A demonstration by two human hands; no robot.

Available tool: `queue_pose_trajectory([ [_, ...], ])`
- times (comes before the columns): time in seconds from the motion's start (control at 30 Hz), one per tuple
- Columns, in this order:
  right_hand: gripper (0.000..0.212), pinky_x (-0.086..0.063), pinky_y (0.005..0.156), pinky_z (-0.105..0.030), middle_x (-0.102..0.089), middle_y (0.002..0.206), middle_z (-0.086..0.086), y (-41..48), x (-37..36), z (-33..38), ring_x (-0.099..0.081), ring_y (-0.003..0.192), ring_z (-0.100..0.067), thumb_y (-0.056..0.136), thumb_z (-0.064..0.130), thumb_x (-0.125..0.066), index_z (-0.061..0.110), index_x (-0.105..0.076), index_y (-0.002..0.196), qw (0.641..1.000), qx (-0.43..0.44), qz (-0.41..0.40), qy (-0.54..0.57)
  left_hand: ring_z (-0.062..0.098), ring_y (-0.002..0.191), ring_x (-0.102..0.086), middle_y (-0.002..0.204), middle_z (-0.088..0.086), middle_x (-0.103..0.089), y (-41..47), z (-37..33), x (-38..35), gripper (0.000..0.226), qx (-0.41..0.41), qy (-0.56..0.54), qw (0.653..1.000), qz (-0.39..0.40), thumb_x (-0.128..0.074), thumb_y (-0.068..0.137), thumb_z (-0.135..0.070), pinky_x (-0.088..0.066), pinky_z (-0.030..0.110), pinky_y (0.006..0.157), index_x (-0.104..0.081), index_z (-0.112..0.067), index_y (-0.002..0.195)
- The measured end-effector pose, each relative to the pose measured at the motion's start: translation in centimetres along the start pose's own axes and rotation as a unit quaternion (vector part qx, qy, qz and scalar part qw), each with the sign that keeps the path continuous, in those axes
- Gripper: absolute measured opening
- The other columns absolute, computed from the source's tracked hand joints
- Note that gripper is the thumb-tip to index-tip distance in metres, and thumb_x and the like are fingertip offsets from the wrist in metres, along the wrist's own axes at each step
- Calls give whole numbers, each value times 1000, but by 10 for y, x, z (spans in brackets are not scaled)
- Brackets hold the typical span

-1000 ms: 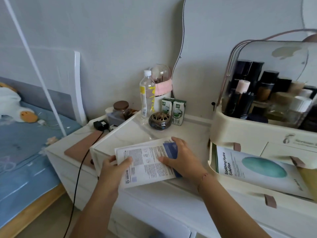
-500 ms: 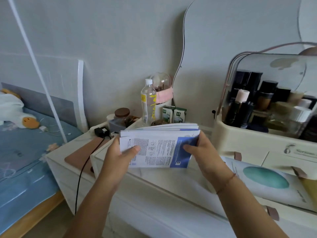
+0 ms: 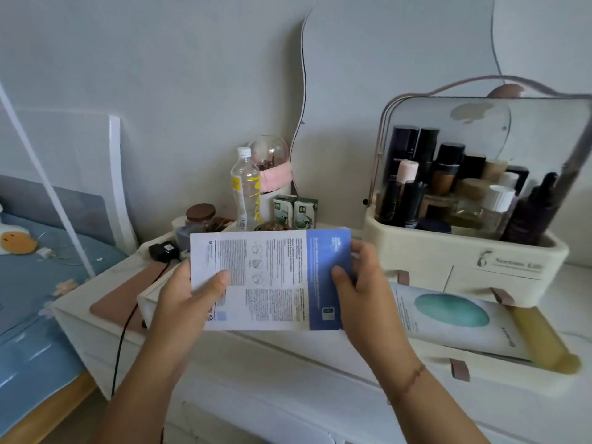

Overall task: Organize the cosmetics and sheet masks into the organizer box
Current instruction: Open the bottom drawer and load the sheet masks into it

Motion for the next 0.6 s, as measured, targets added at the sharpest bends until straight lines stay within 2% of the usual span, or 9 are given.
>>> queue_pose_trajectory([
  [0.03, 32, -54, 62, -33, -69, 83, 14, -9, 15, 1, -67, 73, -4, 94, 18, -47, 49, -38, 98, 1000, 6, -13, 0, 0, 82, -69, 96, -18, -73, -7, -9, -8, 21, -11, 5, 1000, 18, -62, 88, -24, -51, 10, 63, -65, -39, 102],
  [0.07, 32, -53, 57, -30, -70, 81, 16, -18, 32, -1, -68, 70, -3, 94, 20, -47, 50, -36, 99, 1000, 1, -30, 0, -1, 82, -69, 96, -17, -73, -13, -16, -20, 19, -19, 18, 999, 38, -60, 89, -25, -48, 17, 38, -65, -39, 102],
  [0.1, 32, -51, 53, -26, -71, 80, 17, -25, 49, -5, -68, 66, -3, 94, 21, -48, 50, -36, 101, 998, -15, -54, 2, -2, 82, -69, 96, -16, -73, -19, -20, -35, 19, -21, 31, 997, 61, -59, 90, -25, -17, -16, 67, -64, -38, 103],
  [0.13, 31, -49, 51, -24, -71, 79, 13, -30, 67, -11, -68, 63, -4, 93, 20, -49, 46, -37, 104, 996, -38, -85, 7, 0, 85, -69, 99, -14, -73, -25, -21, -53, 22, -18, 35, 995, 88, -57, 91, -23, -48, 10, 78, -62, -36, 108],
  [0.2, 28, -46, 46, -19, -69, 83, 6, -34, 104, -27, -65, 62, -6, 92, 17, -54, 34, -42, 112, 985, -90, -150, -6, 4, 98, -66, 109, -11, -70, -33, -20, -92, 35, -6, 32, 991, 133, -52, 93, -15, -51, 27, 84, -55, -33, 124],
  [0.27, 25, -42, 44, -15, -64, 98, 0, -33, 141, -44, -58, 67, -4, 91, 14, -56, 21, -52, 114, 971, -123, -182, -91, 6, 107, -62, 119, -11, -64, -37, -19, -132, 44, 6, 41, 986, 165, -48, 94, -11, -49, 31, 92, -46, -29, 134],
  [0.33, 24, -39, 49, -23, -64, 99, -8, -31, 171, -55, -56, 67, -11, 89, 10, -57, 12, -60, 112, 956, -139, -176, -187, 9, 111, -58, 128, -8, -57, -40, -19, -165, 49, 8, 71, 982, 174, -48, 93, -11, -46, 32, 97, -40, -25, 139],
  [0.47, 21, -33, 37, -16, -63, 83, -8, -32, 198, -65, -55, 56, -9, 89, 10, -56, 13, -67, 106, 938, -169, -95, -286, -1, 97, -52, 124, -7, -48, -44, -16, -198, 36, -38, 168, 969, 176, -49, 91, -9, -33, -3, 73, -55, -20, 125],
  [0.6, 17, -38, 45, -4, -57, 91, -8, -28, 205, -67, -48, 57, -3, 88, 13, -55, 13, -71, 94, 929, -148, -44, -335, -7, 89, -50, 104, -16, -51, -42, -12, -201, 25, -97, 233, 950, 183, -52, 89, -6, -28, -8, 71, -72, -20, 97],
])
Point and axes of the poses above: each hand's wrist, its own y-axis towards the middle knuckle, its own x-axis out of the back of the hand, z = x × y, the point moved 2 cm from there along y, towards the middle knuckle
